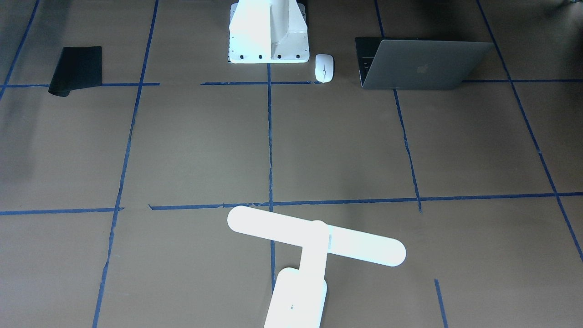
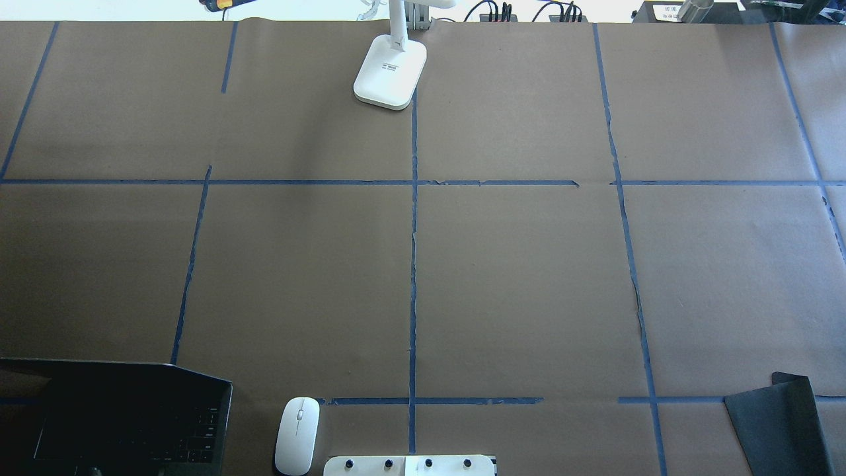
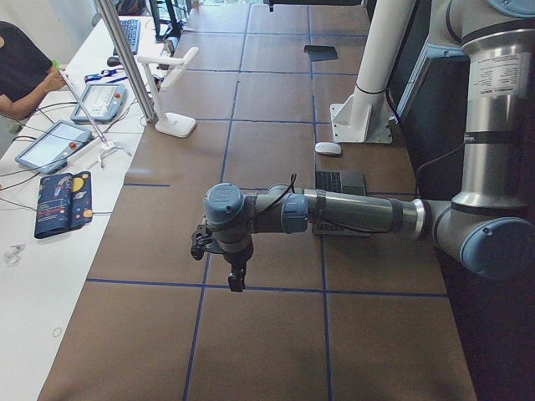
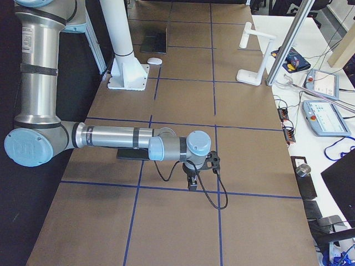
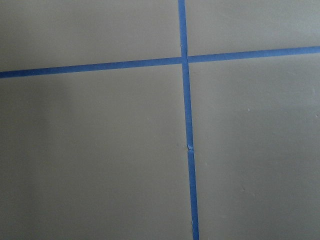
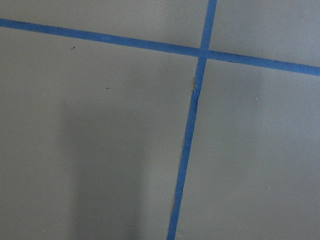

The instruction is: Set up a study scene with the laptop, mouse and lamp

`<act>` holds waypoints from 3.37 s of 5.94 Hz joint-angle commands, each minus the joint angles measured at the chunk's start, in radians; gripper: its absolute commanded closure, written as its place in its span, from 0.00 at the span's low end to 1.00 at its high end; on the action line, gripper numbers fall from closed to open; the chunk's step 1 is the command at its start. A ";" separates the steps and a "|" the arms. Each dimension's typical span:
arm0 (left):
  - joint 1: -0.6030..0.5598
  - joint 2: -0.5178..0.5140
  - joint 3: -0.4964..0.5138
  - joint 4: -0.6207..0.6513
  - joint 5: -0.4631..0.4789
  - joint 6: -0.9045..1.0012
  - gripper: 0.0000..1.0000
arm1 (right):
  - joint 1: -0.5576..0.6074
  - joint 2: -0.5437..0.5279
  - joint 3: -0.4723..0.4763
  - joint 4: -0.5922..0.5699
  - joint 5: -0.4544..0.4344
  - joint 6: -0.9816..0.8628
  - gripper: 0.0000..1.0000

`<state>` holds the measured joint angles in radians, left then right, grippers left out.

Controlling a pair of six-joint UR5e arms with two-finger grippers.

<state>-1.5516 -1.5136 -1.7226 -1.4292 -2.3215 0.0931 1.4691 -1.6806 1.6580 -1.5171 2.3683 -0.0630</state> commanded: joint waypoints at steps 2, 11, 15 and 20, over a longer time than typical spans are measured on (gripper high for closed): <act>0.004 0.028 -0.022 -0.124 -0.001 0.013 0.00 | 0.020 -0.005 0.009 0.000 0.008 0.000 0.00; 0.284 0.174 -0.386 -0.198 -0.199 -0.900 0.00 | 0.017 -0.051 0.034 0.053 0.032 0.003 0.00; 0.620 0.273 -0.682 -0.212 -0.034 -1.641 0.00 | -0.006 -0.053 0.034 0.071 0.039 0.009 0.00; 0.838 0.268 -0.736 -0.275 0.178 -2.234 0.03 | -0.007 -0.053 0.036 0.074 0.072 0.015 0.00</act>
<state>-0.7400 -1.2450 -2.4605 -1.6830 -2.1752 -2.0839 1.4620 -1.7334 1.6931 -1.4435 2.4385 -0.0464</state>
